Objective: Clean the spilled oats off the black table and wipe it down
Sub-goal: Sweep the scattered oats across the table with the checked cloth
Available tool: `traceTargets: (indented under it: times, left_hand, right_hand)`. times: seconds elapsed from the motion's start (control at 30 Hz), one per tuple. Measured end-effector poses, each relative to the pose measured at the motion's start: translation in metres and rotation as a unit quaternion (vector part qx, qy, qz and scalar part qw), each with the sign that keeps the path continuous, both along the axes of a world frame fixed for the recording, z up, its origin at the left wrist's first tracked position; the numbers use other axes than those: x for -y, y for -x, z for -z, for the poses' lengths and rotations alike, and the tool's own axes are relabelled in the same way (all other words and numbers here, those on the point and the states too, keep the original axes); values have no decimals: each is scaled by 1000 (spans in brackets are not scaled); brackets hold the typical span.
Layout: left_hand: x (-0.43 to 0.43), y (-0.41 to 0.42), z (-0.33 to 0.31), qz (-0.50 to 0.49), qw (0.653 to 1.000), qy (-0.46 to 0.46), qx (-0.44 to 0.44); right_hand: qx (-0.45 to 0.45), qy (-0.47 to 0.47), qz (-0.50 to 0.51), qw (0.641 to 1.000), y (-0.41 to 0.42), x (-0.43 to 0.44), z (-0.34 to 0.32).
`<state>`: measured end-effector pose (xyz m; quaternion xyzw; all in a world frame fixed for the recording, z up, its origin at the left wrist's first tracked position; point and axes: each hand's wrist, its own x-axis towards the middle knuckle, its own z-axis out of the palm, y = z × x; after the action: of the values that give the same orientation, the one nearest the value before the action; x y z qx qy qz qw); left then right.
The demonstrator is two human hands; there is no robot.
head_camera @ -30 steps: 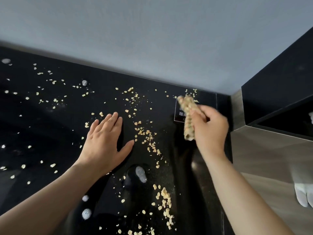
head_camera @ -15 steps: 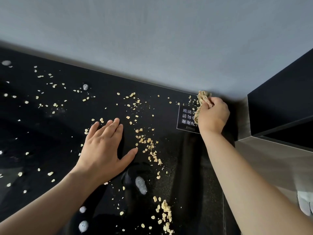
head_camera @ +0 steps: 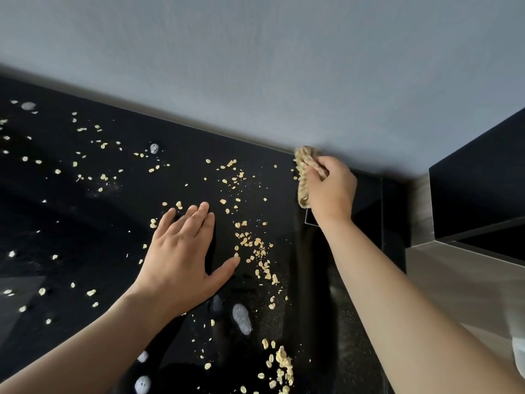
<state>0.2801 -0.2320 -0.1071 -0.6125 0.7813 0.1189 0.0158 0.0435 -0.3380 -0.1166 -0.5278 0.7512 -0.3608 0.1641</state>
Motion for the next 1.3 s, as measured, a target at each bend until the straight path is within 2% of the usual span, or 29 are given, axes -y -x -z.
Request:
traceTargets:
  times: [0.1,0.2,0.43,0.63,0.7,0.8,0.87,0.93,1.03,1.17,1.3]
  left_hand:
    - [0,0,-1,0,1000,-3,6]
    - [1,-1,-1,2,1000,-7,7]
    - [1,-1,0,3,1000,-5,0]
    - [2,-6,-1,14,1000,-5,-9]
    - [3,-8,-2,17,1000,-5,-12]
    - [3,-9,-1,20,1000,-5,-16]
    - [3,-10,0,21,1000,-3,-19]
    - [3,-10,1,22,1000,-1,-18]
    - [3,-11,1,25,999,1,-21]
    - [2,-10,1,27,999,1,-26]
    - [4,-15,0,41,999,2,-21]
  right_hand:
    - [15,36,-44,998,-8,2,-1]
    - [14,69,0,997,5,1,-3]
    - [-73,19,78,994,43,-13,-3]
    - [-70,14,7,997,0,-9,4]
    - [-48,18,-33,998,-16,-7,2]
    - [39,9,-60,997,-22,-9,-6]
    - [38,48,-17,998,-12,-11,-11]
    - [-1,66,34,997,5,-11,-11]
    - [-39,25,63,997,20,-9,-3]
    - [-58,7,40,998,1,-12,4]
    - [28,-14,-65,997,-22,-15,-8]
